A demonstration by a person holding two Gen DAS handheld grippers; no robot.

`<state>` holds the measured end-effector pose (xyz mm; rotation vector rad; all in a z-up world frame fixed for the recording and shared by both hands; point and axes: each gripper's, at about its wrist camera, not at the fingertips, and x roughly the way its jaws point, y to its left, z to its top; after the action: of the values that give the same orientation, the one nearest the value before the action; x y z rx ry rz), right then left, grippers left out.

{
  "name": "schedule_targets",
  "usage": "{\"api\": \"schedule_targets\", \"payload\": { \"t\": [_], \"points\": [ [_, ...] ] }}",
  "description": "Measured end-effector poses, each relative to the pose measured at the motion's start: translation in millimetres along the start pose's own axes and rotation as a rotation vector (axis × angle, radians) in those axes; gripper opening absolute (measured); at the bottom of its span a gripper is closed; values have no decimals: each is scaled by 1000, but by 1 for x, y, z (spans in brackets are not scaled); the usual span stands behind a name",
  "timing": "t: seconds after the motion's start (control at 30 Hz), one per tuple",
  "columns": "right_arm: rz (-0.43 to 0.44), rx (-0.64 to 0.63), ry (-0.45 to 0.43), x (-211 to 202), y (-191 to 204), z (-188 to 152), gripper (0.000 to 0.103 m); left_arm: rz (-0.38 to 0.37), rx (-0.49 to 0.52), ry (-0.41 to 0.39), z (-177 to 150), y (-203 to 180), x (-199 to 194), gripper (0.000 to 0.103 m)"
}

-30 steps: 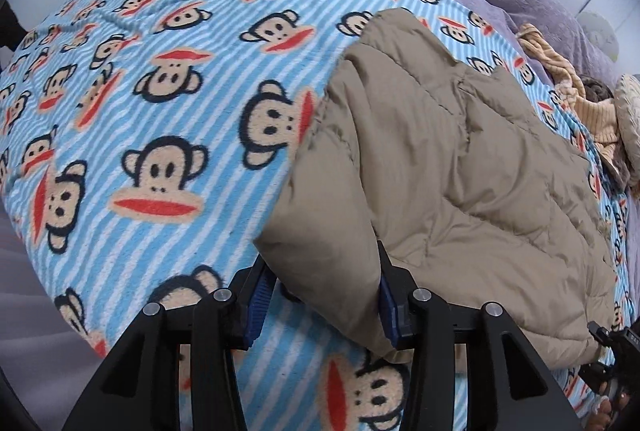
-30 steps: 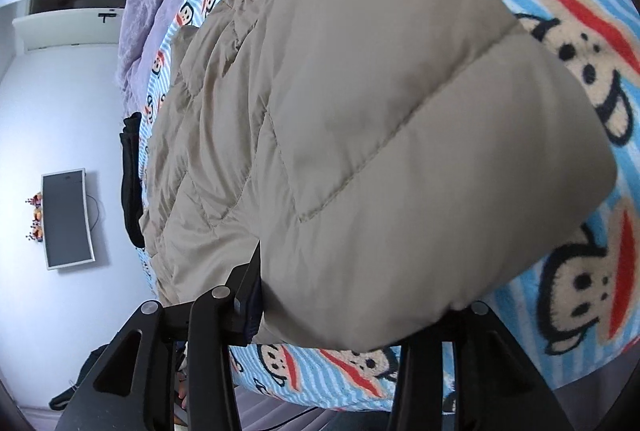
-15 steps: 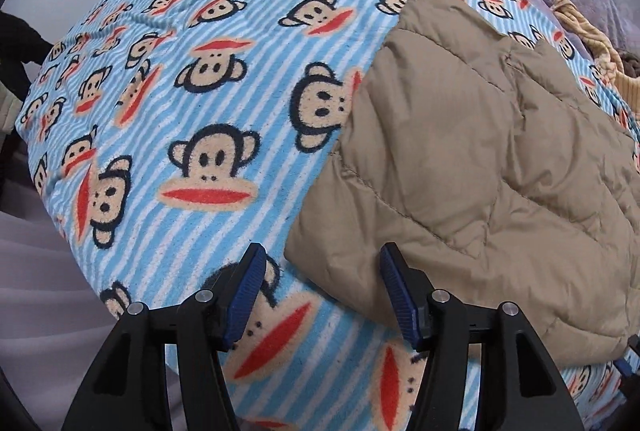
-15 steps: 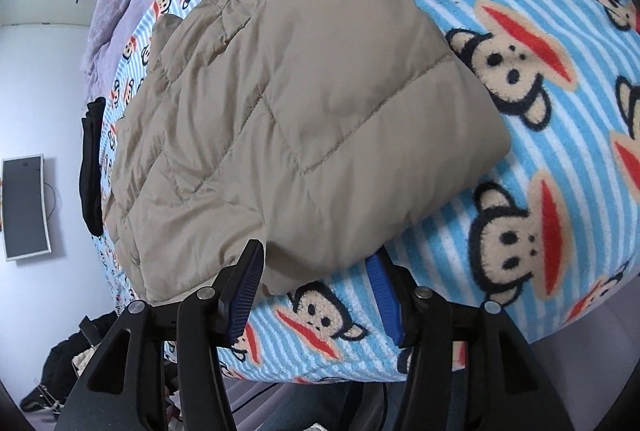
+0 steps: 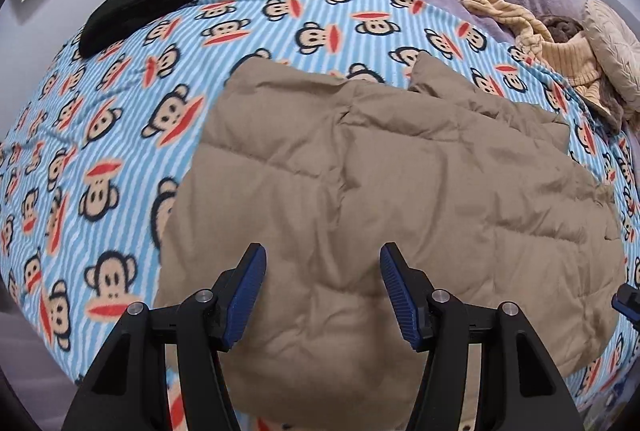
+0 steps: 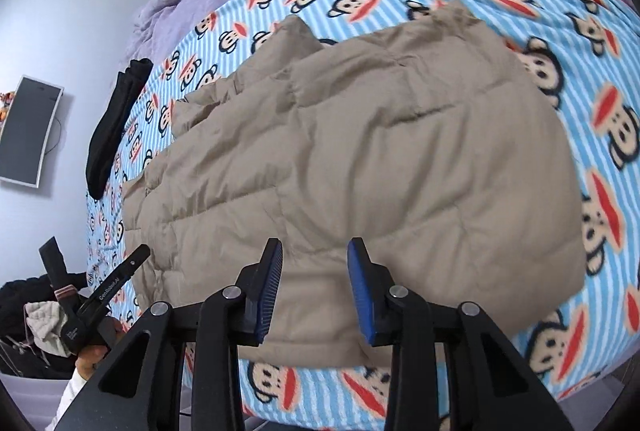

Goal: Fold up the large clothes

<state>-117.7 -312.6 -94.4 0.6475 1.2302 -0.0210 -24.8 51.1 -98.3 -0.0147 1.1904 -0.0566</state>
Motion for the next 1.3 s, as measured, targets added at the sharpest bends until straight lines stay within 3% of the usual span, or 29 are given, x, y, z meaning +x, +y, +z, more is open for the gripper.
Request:
{"api": "schedule_targets", "payload": {
  "t": [0.13, 0.23, 0.5, 0.77, 0.9, 1.1, 1.13, 1.2, 1.3],
  "points": [
    [-3, -38, -13, 38, 34, 29, 37, 23, 21, 8, 28, -18, 34, 61],
    [-54, -74, -8, 67, 53, 45, 37, 22, 29, 26, 41, -15, 55, 61],
    [-171, -55, 19, 107, 51, 76, 37, -18, 80, 43, 57, -11, 77, 64],
    [-182, -89, 56, 79, 60, 62, 39, -52, 92, 89, 55, -4, 60, 64],
    [-159, -59, 47, 54, 53, 46, 49, -44, 87, 112, 46, 2, 45, 64],
    [-124, -29, 60, 24, 44, 17, 56, -30, 55, 124, 29, 8, 21, 64],
    [-112, -24, 60, 18, 42, 11, 57, -22, 55, 118, 26, 8, 16, 66],
    [-95, -21, 62, 8, 40, 3, 60, -5, 50, 97, 20, 7, 5, 103],
    [-75, -15, 59, -6, 35, -11, 65, 9, 56, 67, 11, 1, -11, 102]
  ]
}}
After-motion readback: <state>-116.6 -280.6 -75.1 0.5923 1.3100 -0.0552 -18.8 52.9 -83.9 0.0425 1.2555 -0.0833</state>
